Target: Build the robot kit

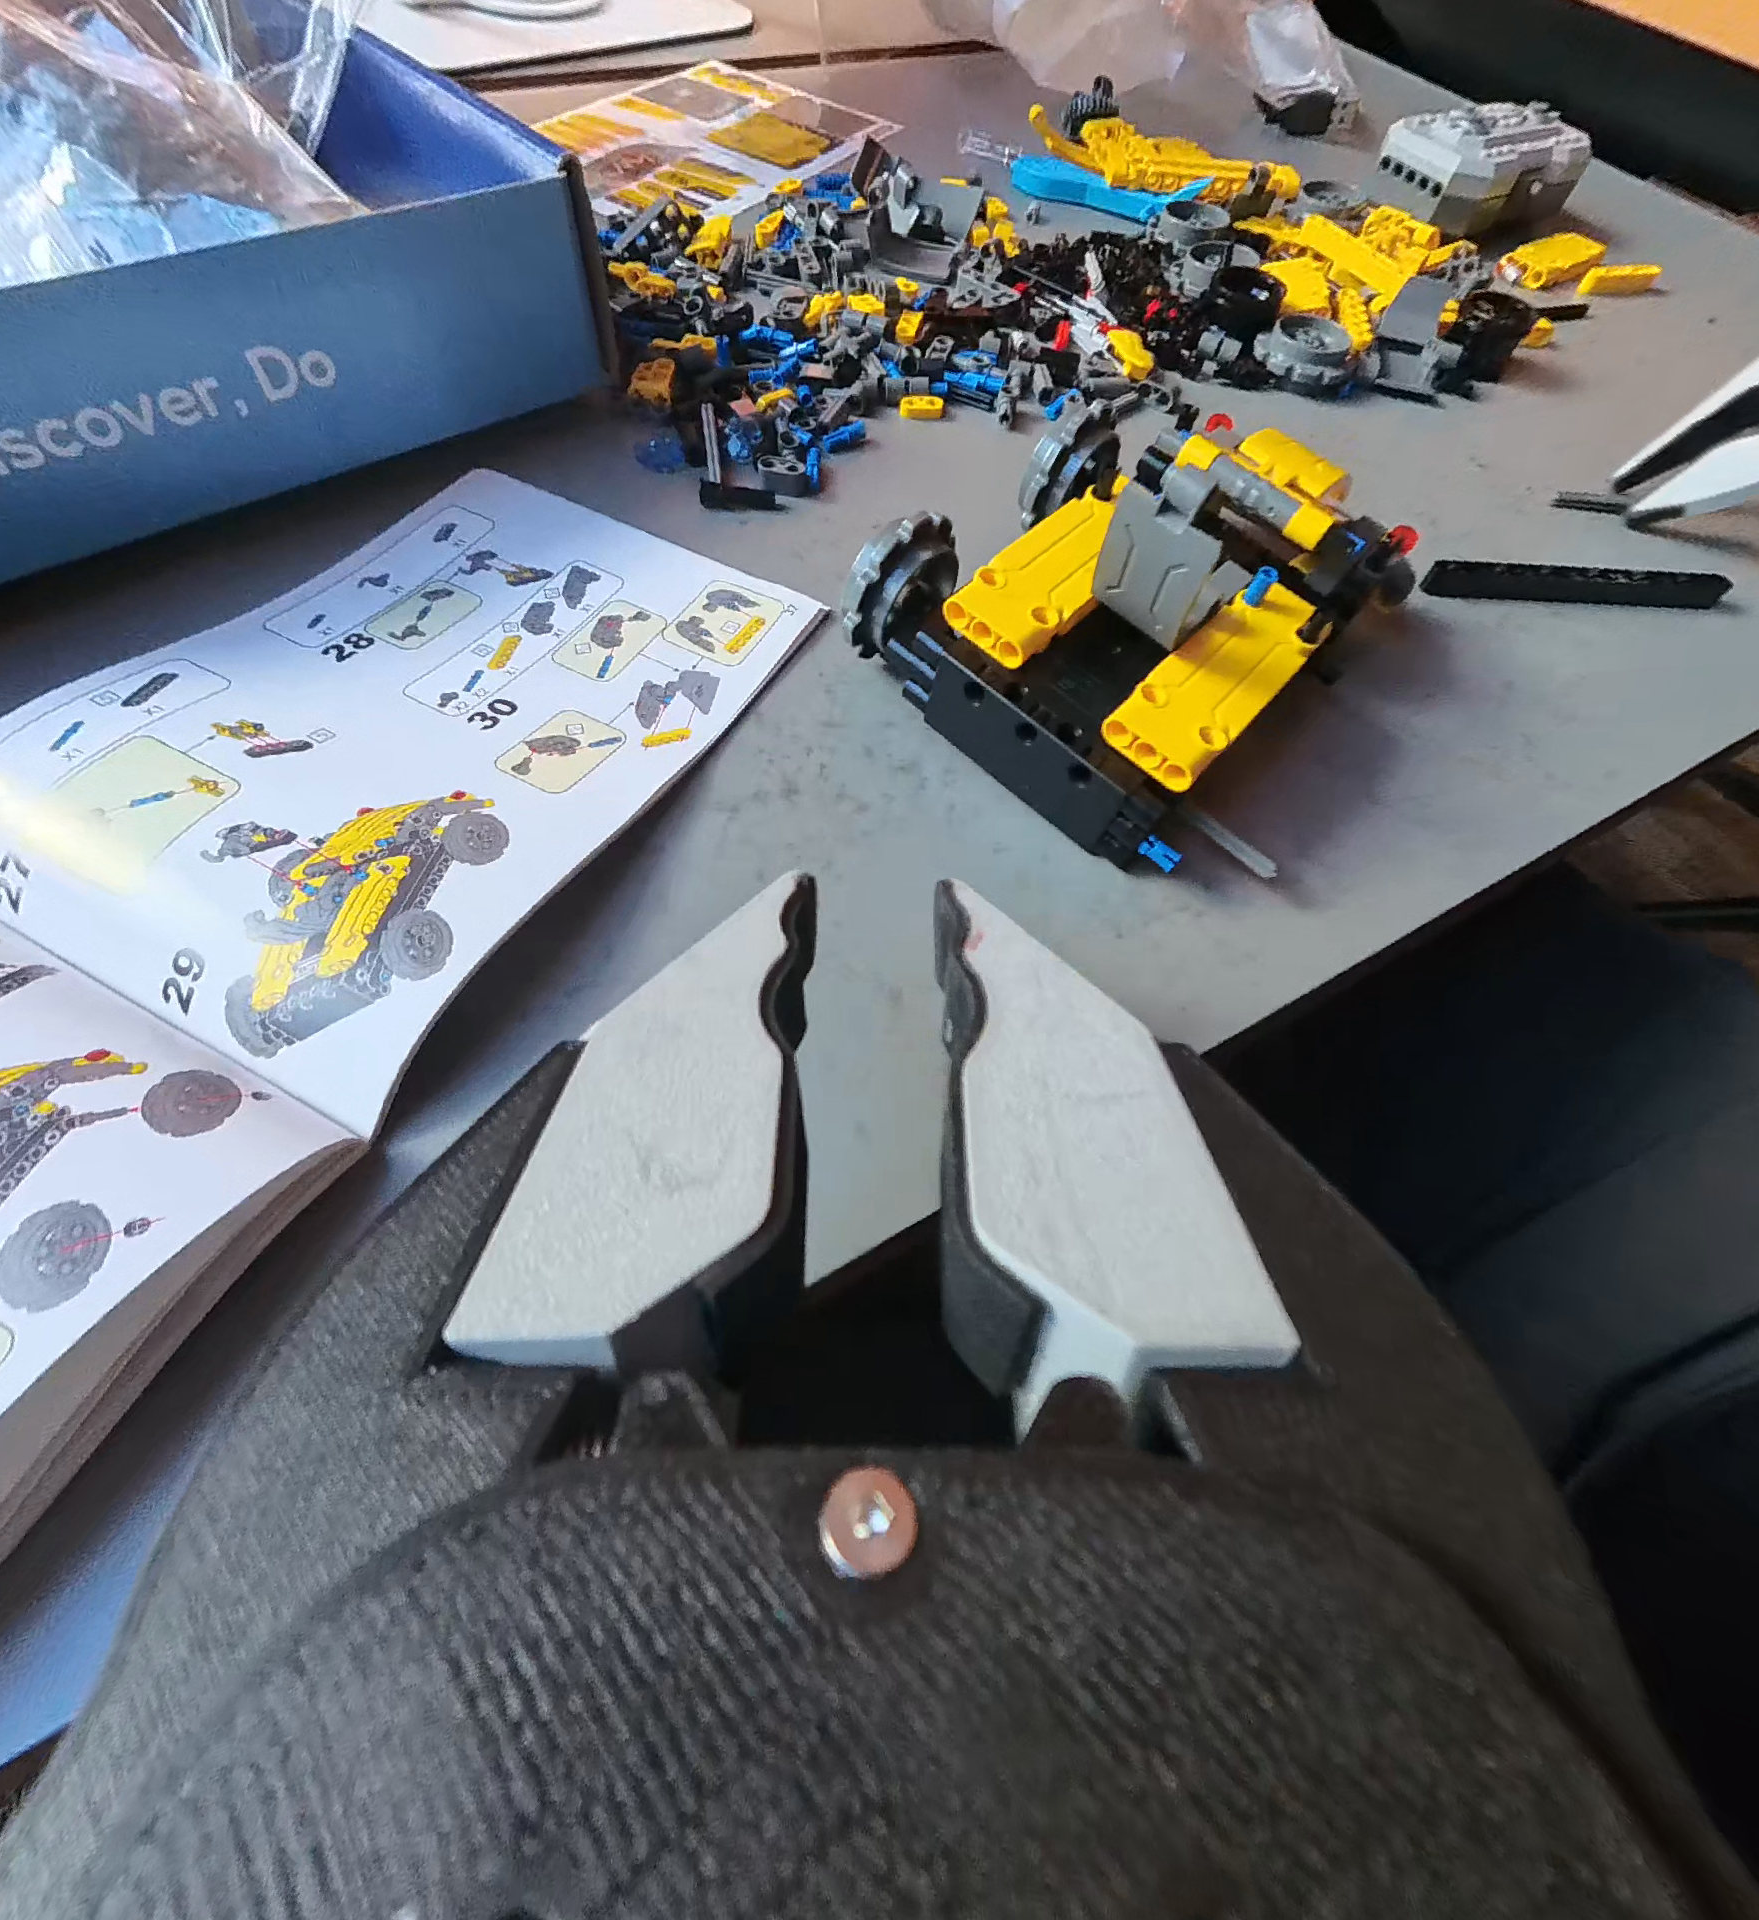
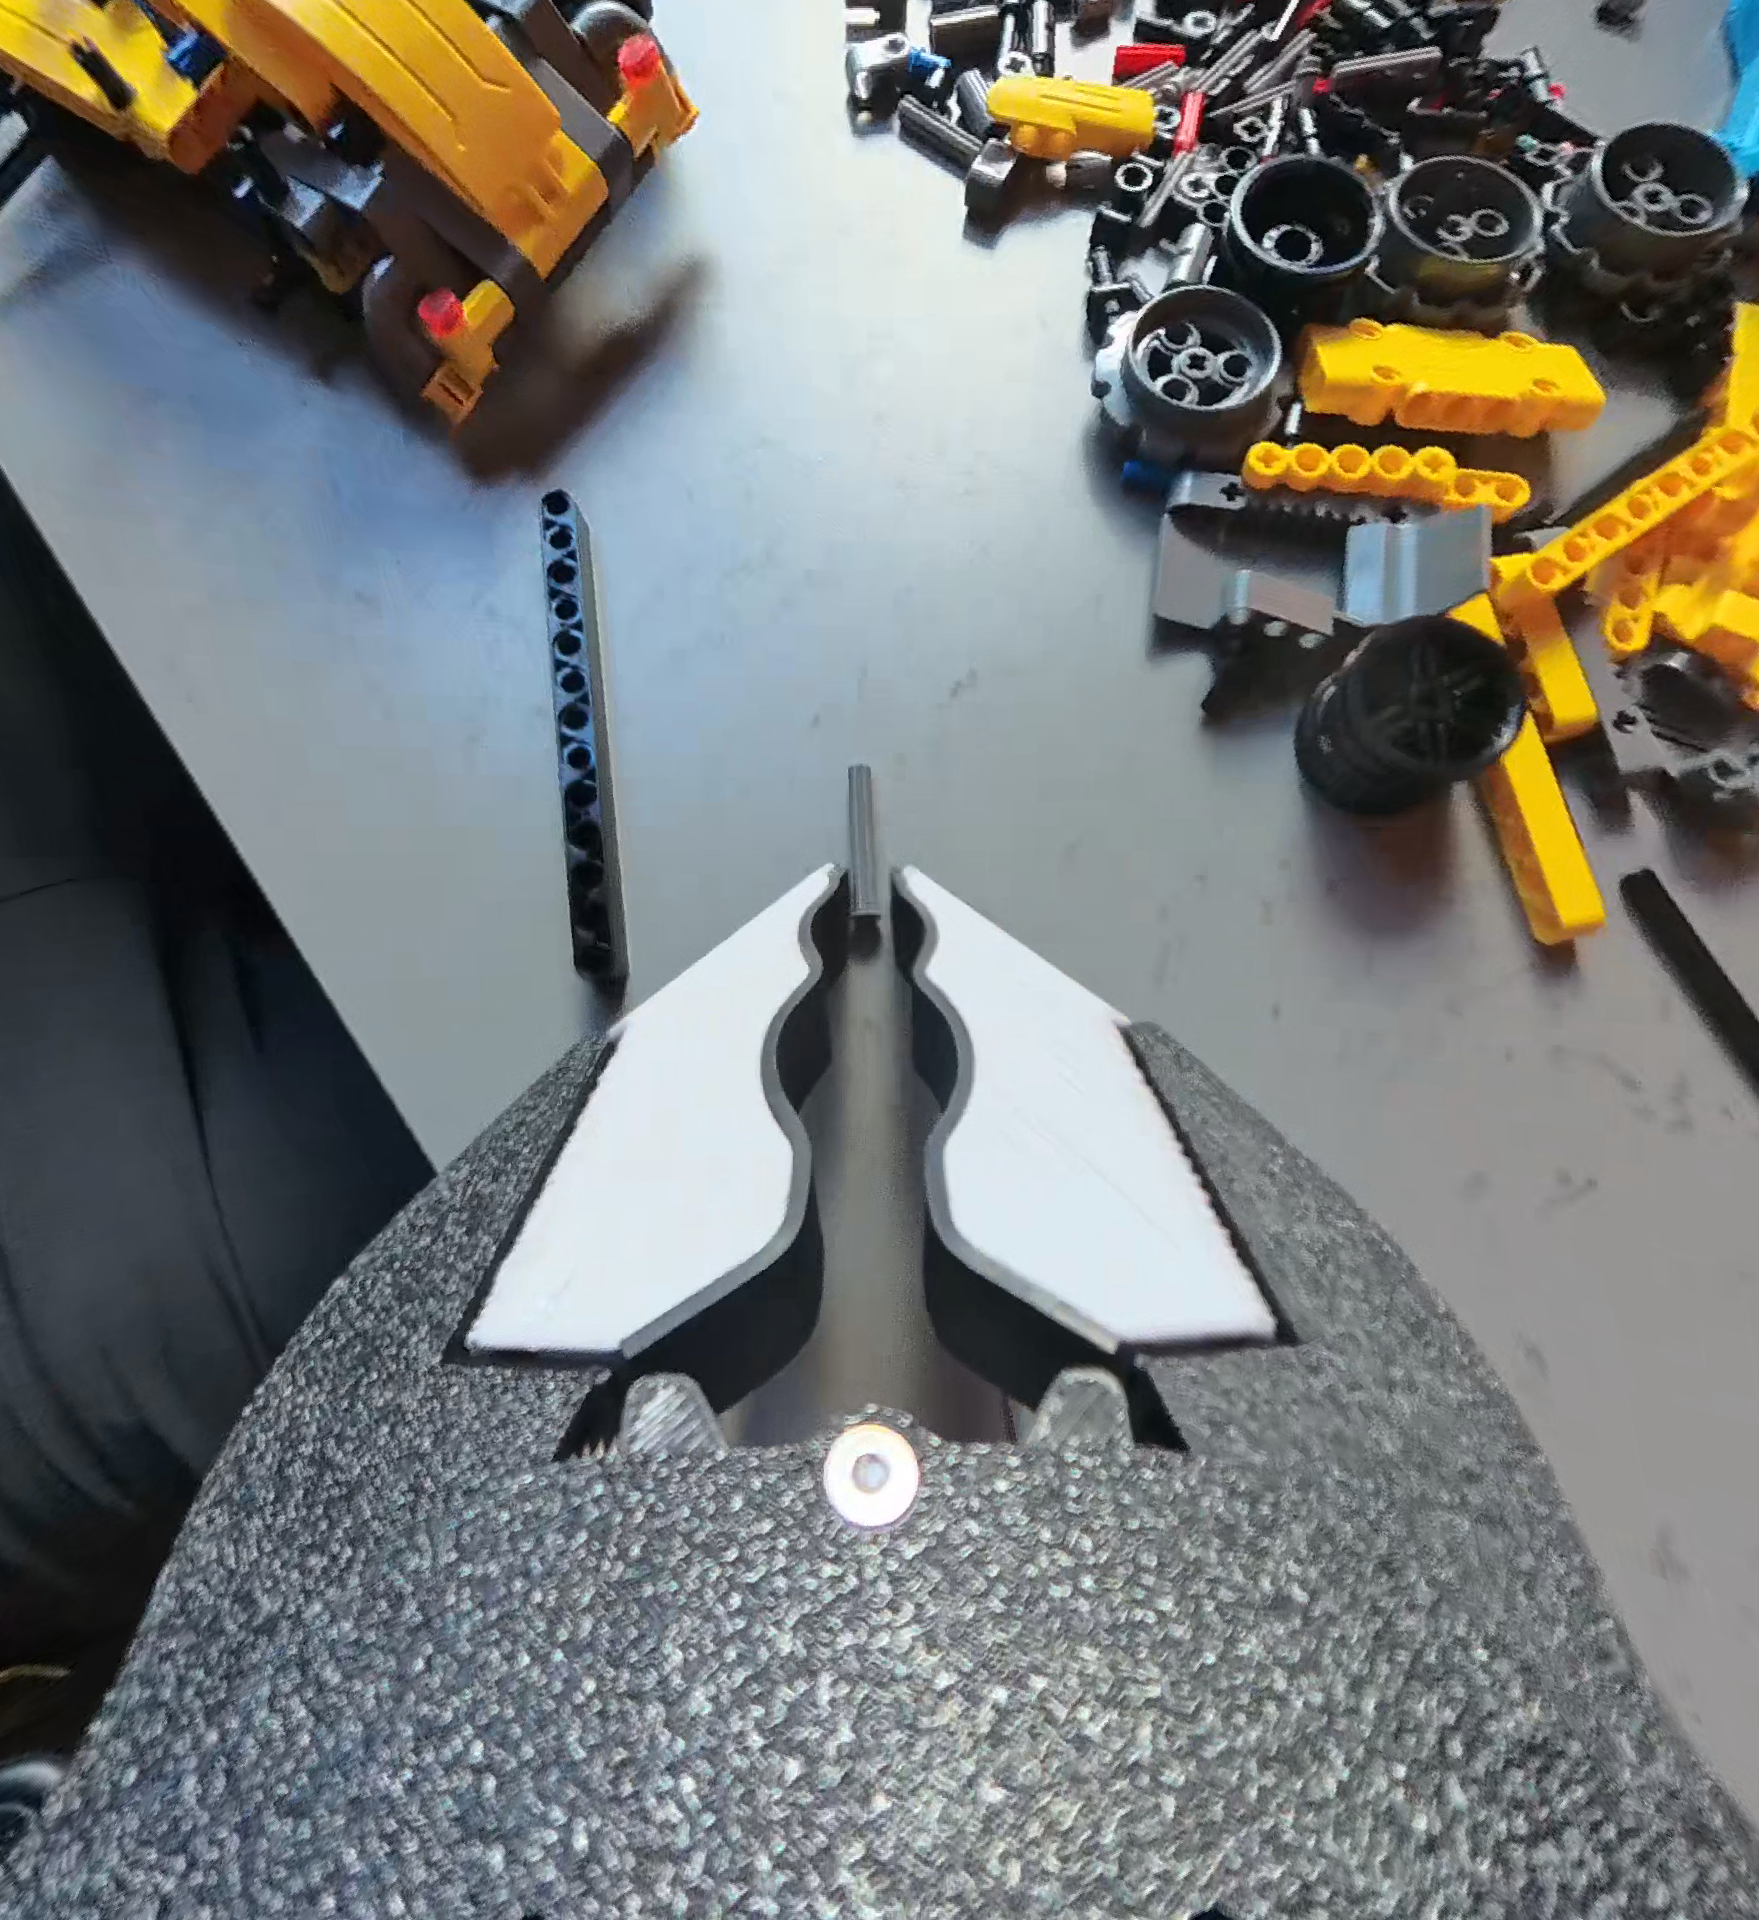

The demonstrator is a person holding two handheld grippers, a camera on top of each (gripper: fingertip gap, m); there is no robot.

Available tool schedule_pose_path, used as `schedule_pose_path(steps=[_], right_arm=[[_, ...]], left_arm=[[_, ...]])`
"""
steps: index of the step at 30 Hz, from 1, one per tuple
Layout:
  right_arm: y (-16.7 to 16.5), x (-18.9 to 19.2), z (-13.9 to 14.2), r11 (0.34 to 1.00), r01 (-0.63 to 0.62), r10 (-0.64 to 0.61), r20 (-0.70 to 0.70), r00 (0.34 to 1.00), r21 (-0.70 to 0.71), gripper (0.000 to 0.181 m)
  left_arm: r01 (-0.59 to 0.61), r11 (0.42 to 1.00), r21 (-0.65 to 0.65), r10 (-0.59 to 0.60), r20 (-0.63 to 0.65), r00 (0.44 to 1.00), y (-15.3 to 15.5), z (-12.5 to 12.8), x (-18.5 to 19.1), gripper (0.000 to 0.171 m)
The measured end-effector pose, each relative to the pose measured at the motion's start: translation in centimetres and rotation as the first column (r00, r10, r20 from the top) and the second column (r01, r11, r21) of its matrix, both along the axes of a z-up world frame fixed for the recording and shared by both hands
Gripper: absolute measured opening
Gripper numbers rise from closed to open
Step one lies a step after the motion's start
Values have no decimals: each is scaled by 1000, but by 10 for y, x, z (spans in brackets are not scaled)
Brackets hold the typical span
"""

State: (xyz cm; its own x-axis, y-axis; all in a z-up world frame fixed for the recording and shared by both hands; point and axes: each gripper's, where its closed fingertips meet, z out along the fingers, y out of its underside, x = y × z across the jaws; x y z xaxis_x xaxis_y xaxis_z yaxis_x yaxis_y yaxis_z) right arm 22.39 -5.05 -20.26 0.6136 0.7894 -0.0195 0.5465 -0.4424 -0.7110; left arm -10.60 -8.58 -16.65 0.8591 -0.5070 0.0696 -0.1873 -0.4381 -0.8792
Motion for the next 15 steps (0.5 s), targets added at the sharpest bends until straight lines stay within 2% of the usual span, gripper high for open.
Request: schedule_pose_path(steps=[4,8,12,15], right_arm=[[-2,2,4,1000,4,-3,-25,1000,22,19],[-5,3,21,998,-14,22,-161,987,54,22],[-9,7,48,989,-6,52,-309,950,149,24],[-15,7,55,985,-33,92,-345,934,171,24]], left_arm=[[0,1000,-19,0,2,1000,2,-1,4,22],[-15,1000,-23,15,-10,1000,-3,-5,4,22],[-50,999,-14,51,16,999,-8,-4,4,30],[-63,998,-16,64,44,997,-12,0,4,36]])
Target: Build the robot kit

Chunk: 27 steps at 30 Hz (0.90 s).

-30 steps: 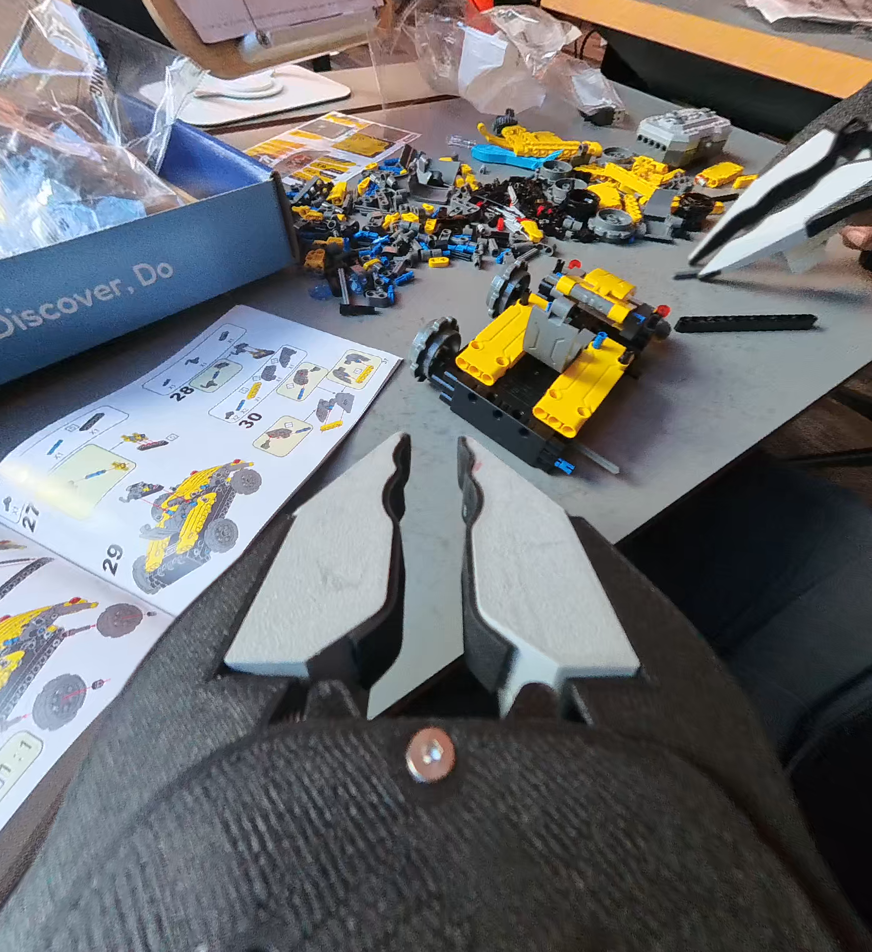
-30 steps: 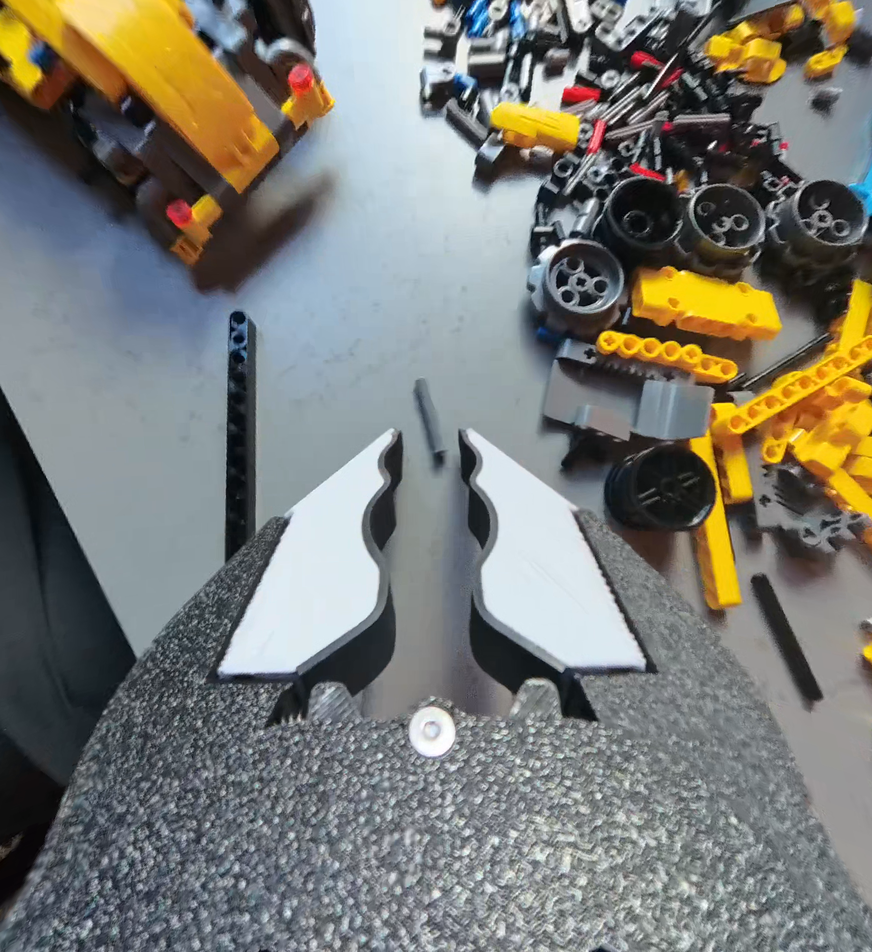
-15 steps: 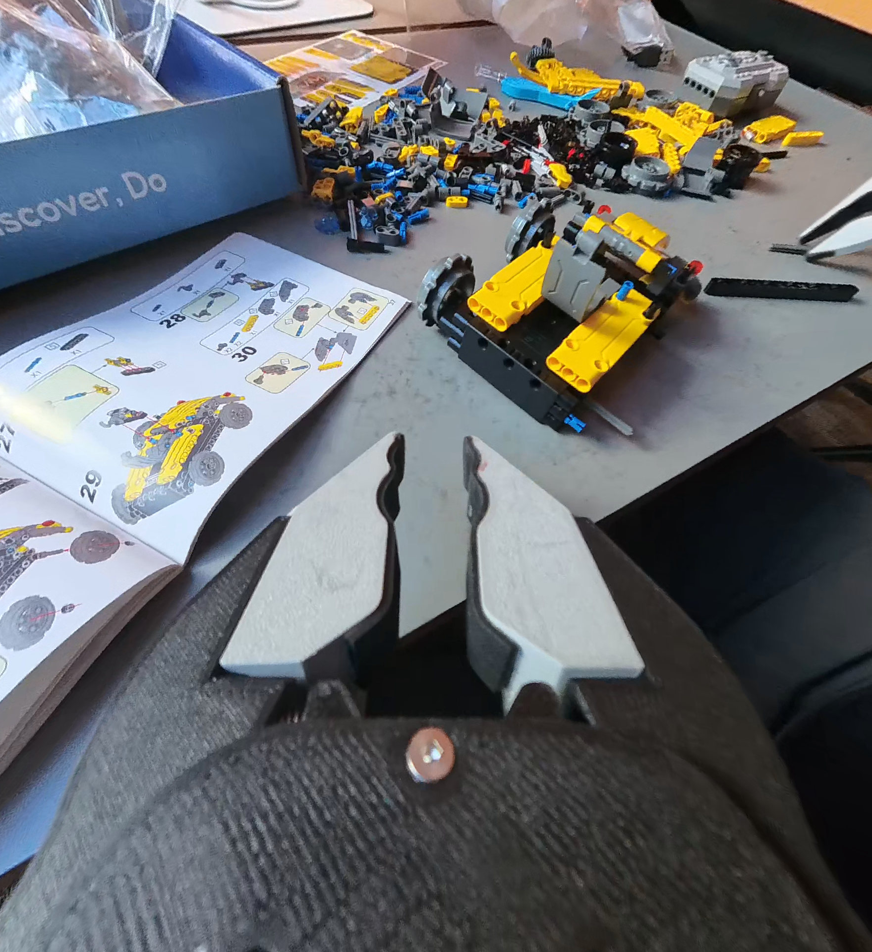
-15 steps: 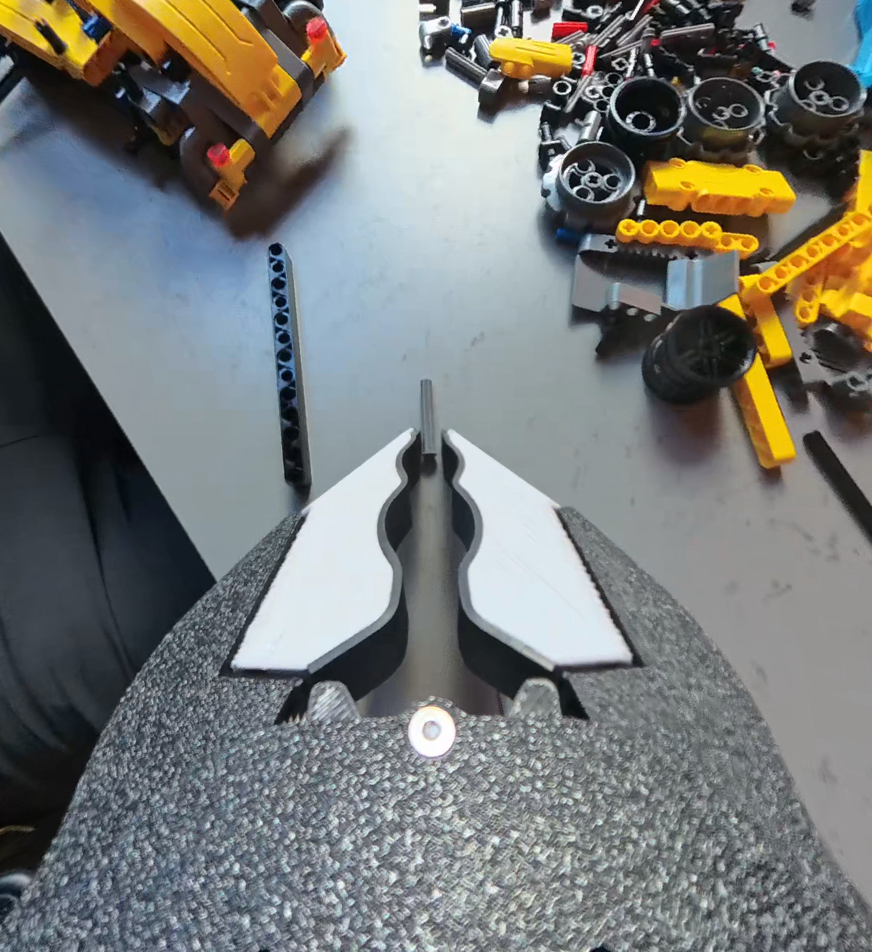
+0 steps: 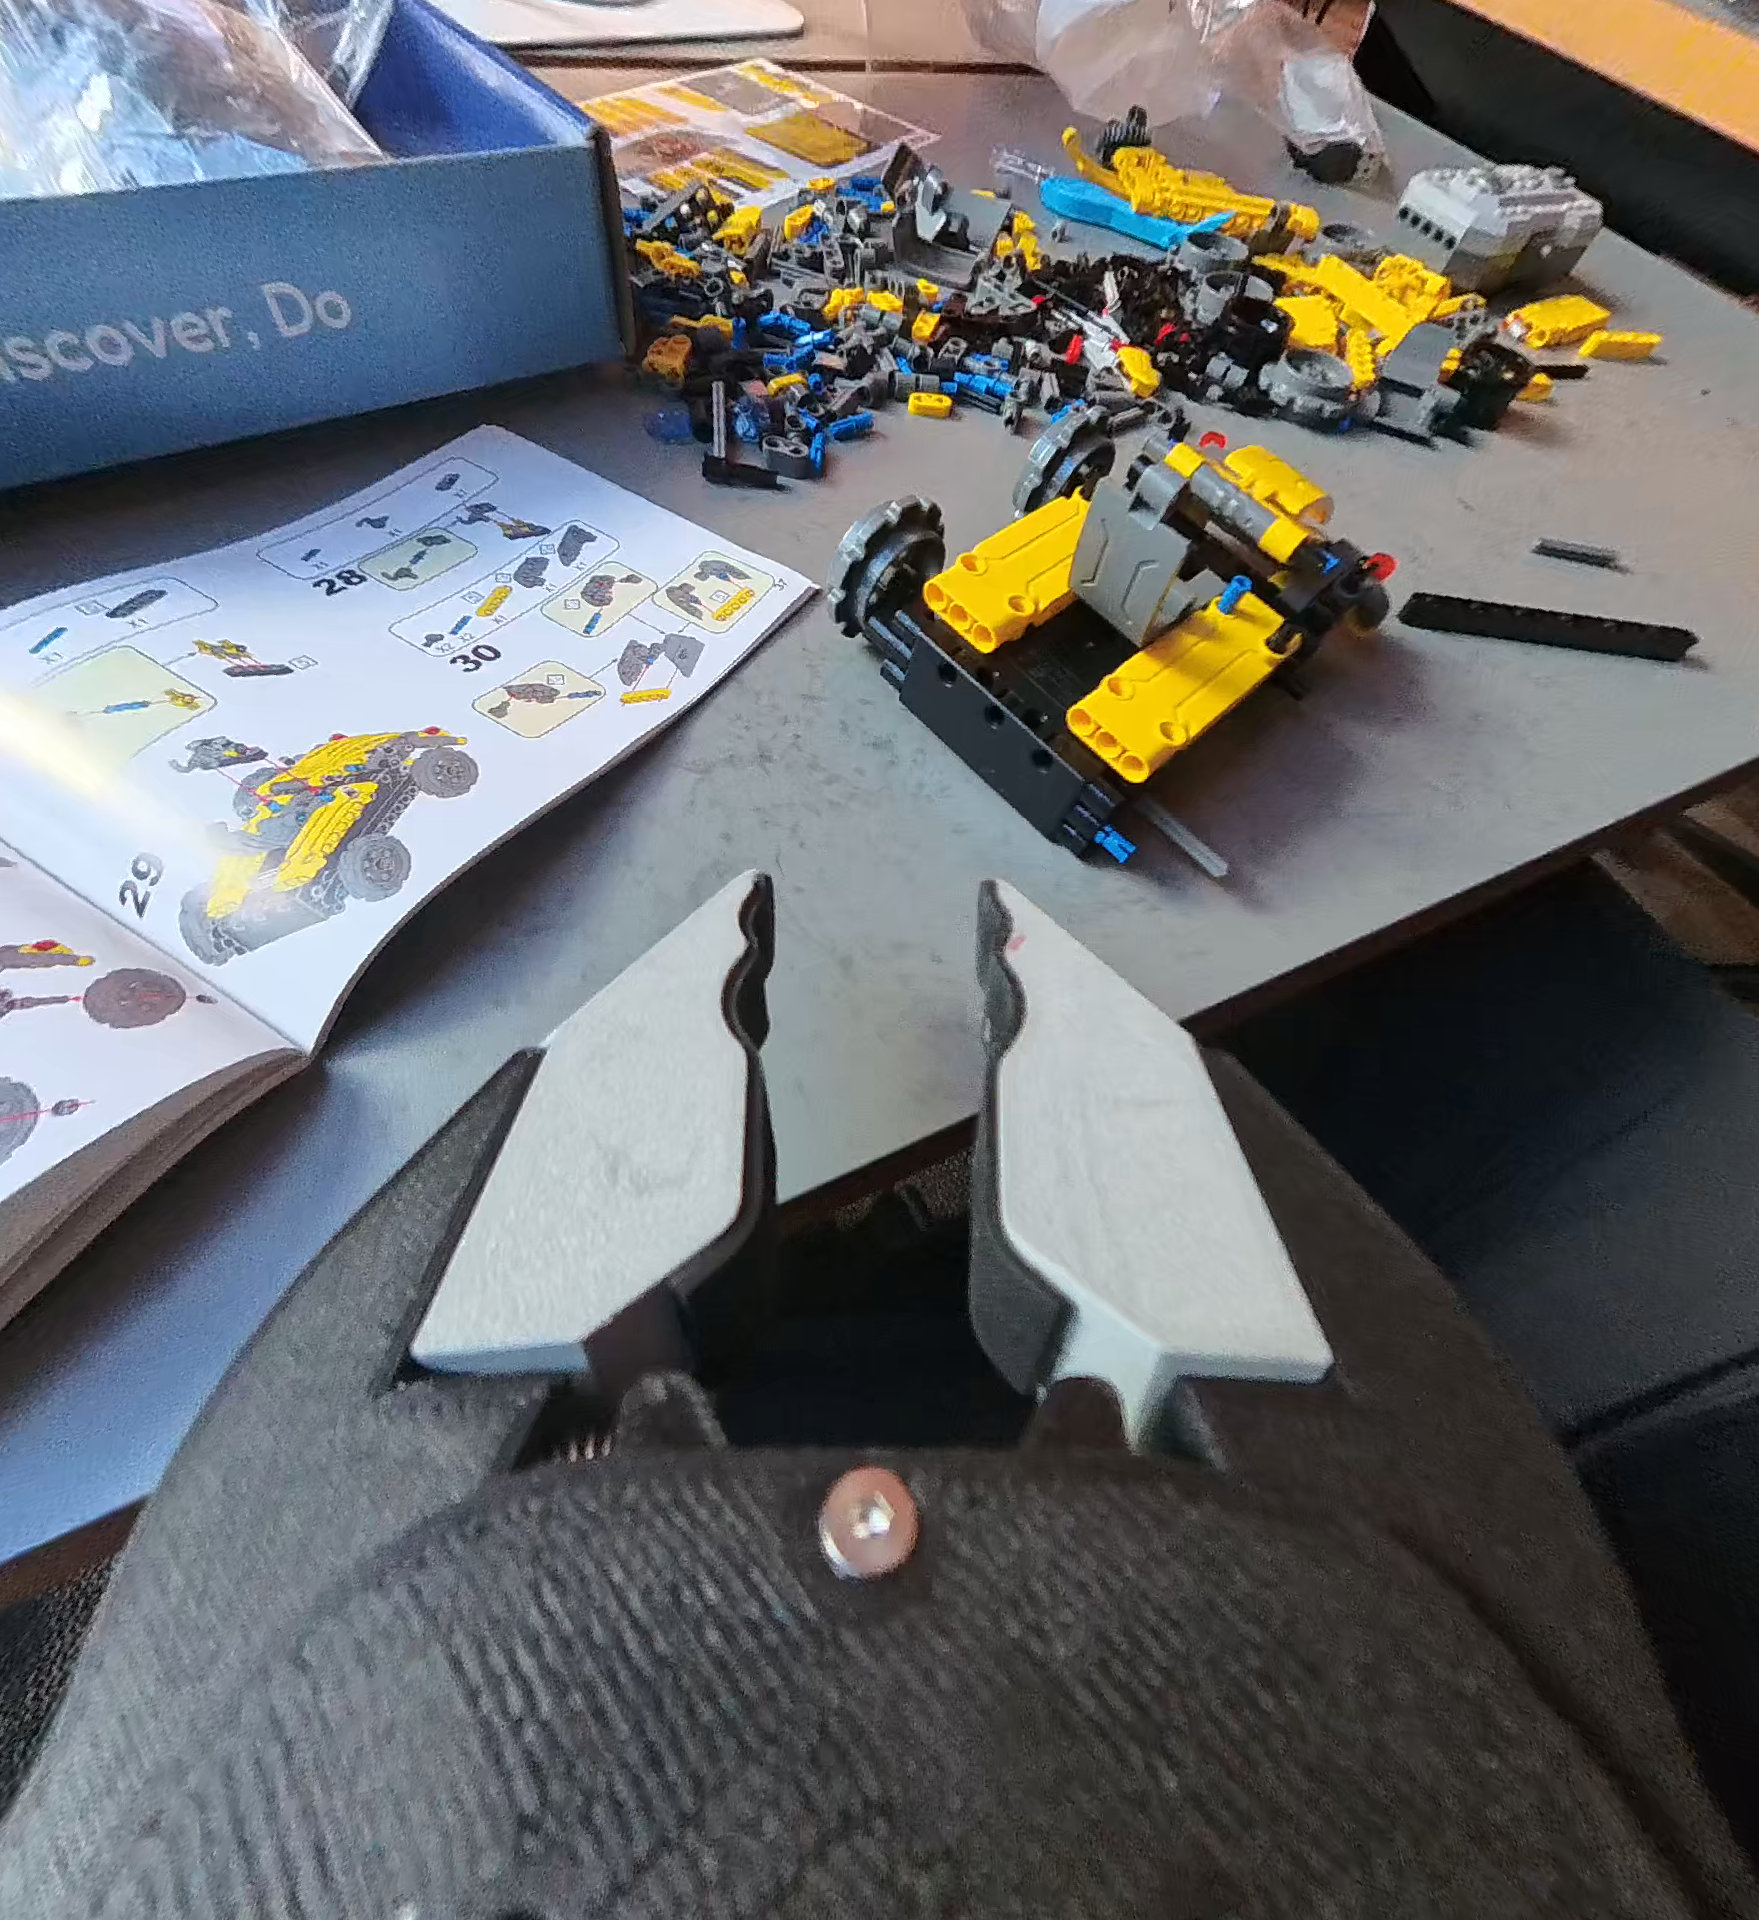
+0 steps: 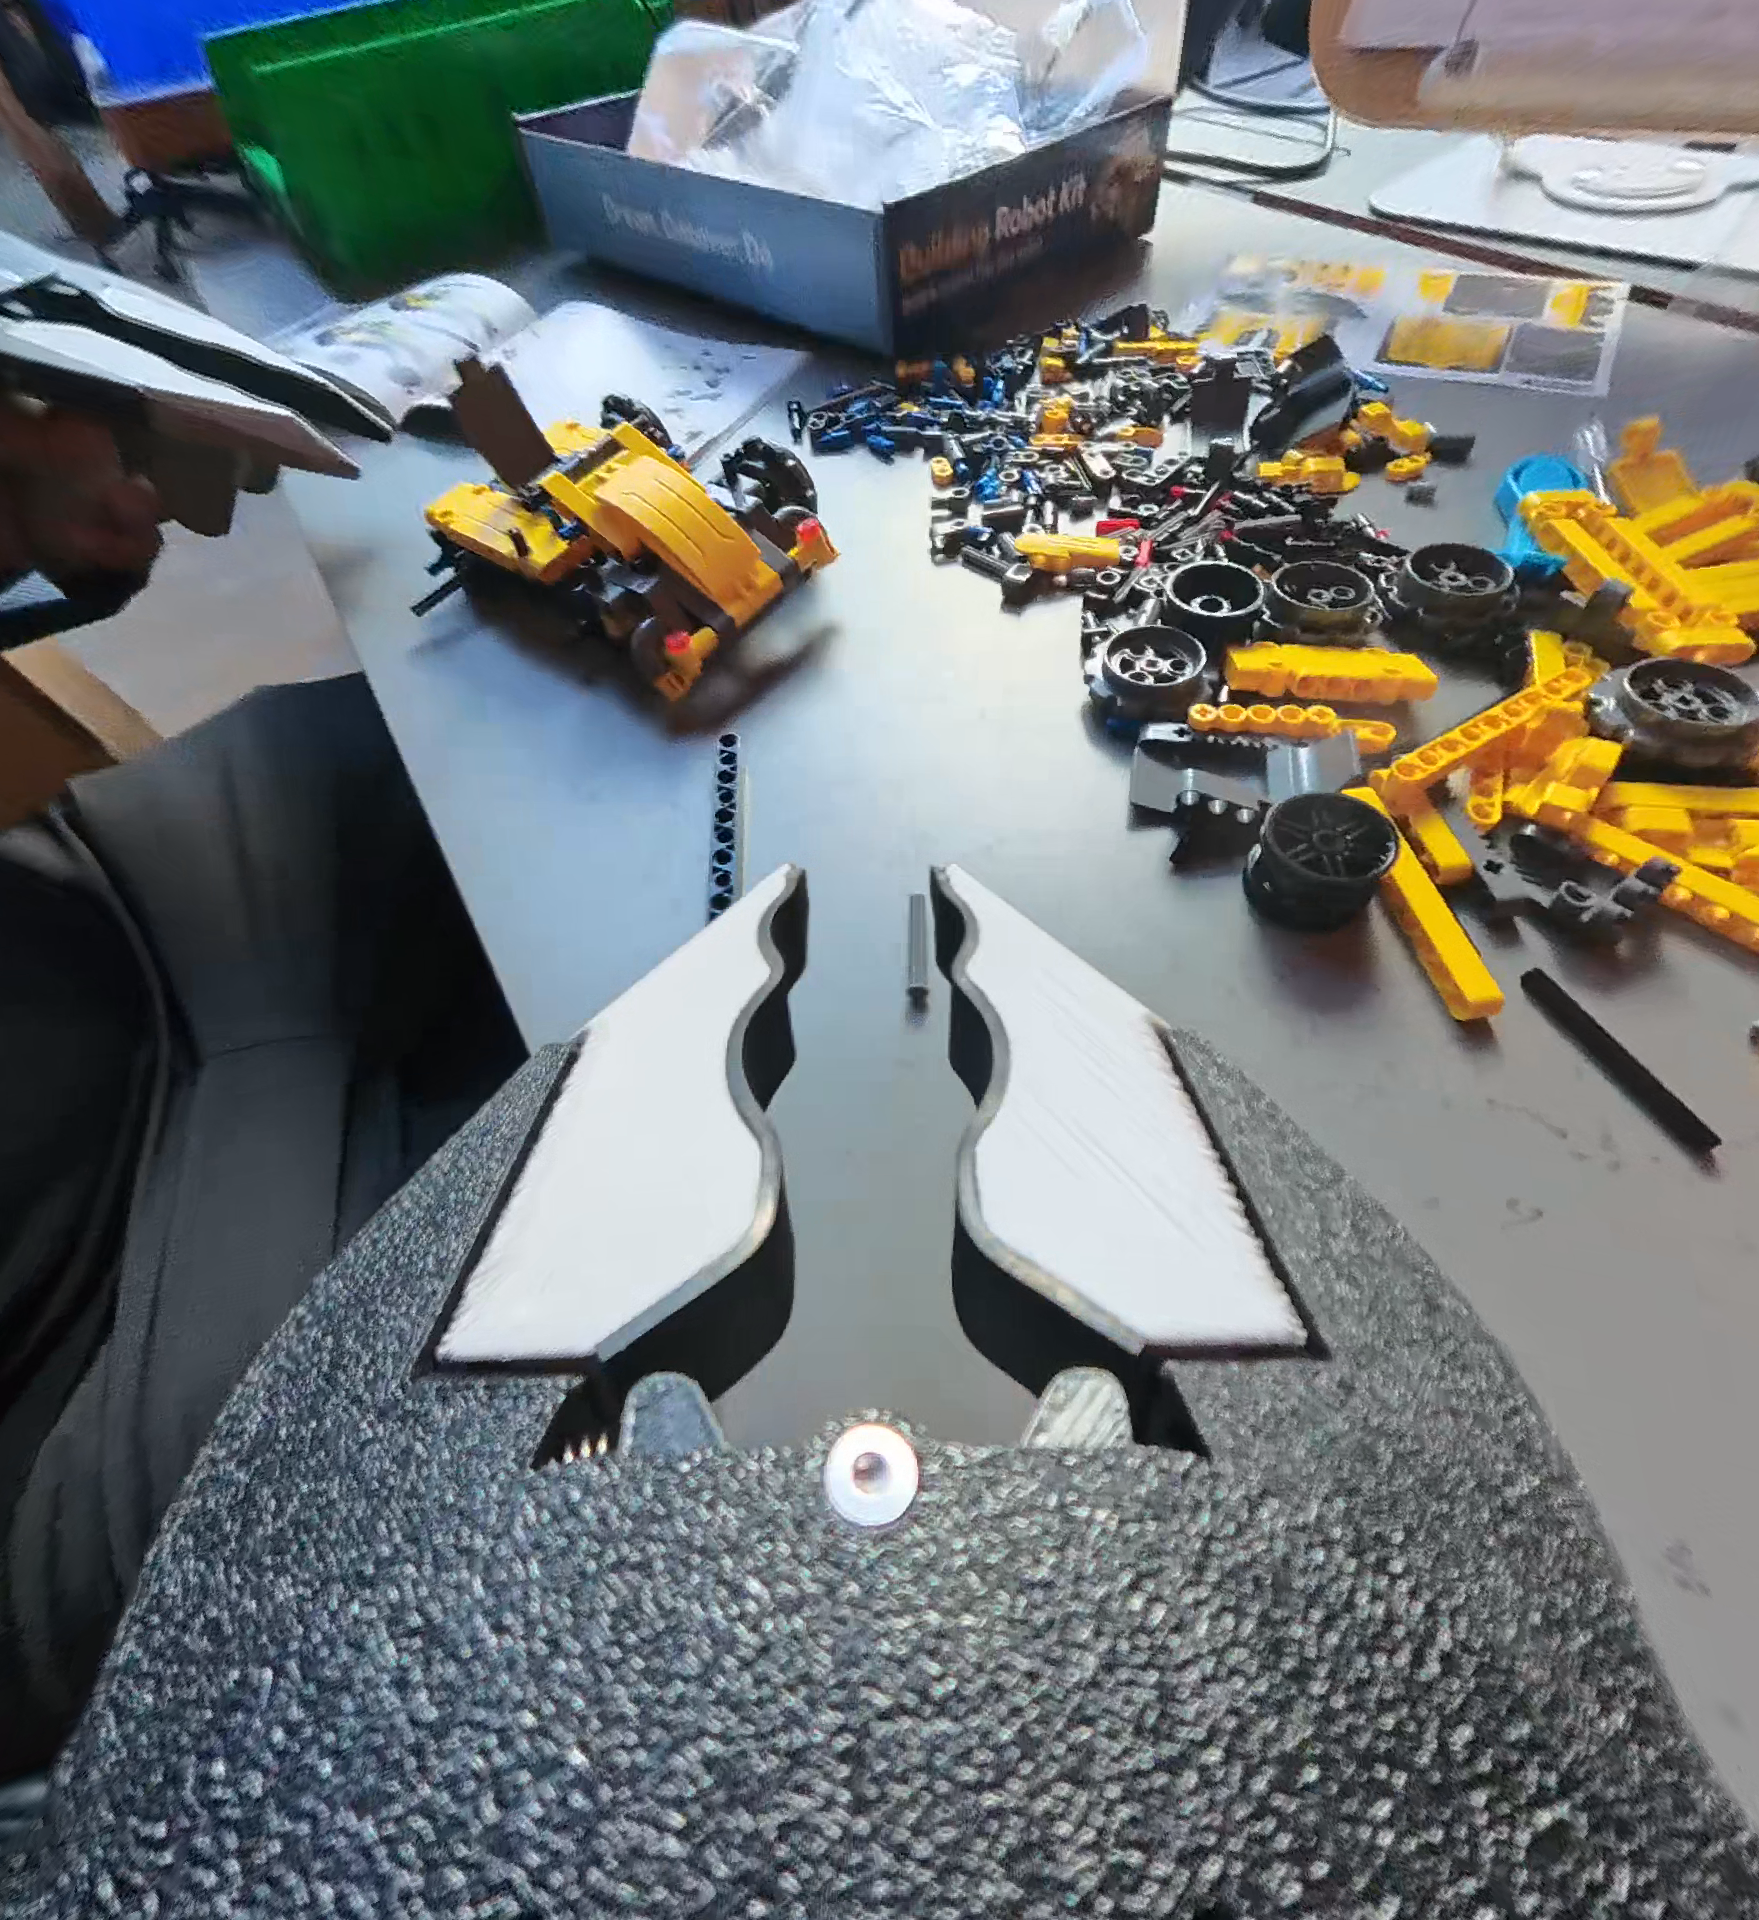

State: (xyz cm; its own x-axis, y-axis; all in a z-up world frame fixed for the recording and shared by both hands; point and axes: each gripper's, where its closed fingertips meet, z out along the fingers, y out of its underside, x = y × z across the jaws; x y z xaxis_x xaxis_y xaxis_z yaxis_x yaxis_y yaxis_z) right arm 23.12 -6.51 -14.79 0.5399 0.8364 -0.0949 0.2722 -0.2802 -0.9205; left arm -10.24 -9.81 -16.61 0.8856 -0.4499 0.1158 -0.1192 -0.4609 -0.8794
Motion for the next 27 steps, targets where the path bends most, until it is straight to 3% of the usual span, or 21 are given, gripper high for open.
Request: schedule_pose_path(steps=[5,10,13,14,17,21,24,27], right_arm=[[-1,-4,-11,999,-20,22,66,998,-25,23],[-2,-3,-8,999,-30,31,30,999,-42,26],[-13,-4,2,1000,-17,16,21,1000,26,33],[-21,-1,7,998,2,-5,41,999,66,26],[-35,58,26,954,247,-263,82,961,173,7],[-66,138,35,823,557,-541,-141,829,110,14],[-75,140,18,781,624,-609,-197,769,24,12],[-64,94,7,846,534,-528,-128,840,13,15]], left_arm=[[-14,999,31,14,8,1000,-6,2,-12,36],[12,996,84,-14,25,1000,-10,-1,-12,38],[39,995,95,-39,-4,999,-12,-6,-12,39],[42,994,101,-41,-8,999,-13,-5,-13,39],[71,989,131,-72,8,997,-16,0,-13,36],[116,976,187,-125,40,991,-12,12,1,30],[159,972,171,-167,36,985,-5,13,15,34],[191,966,172,-198,21,980,-5,14,27,34]])
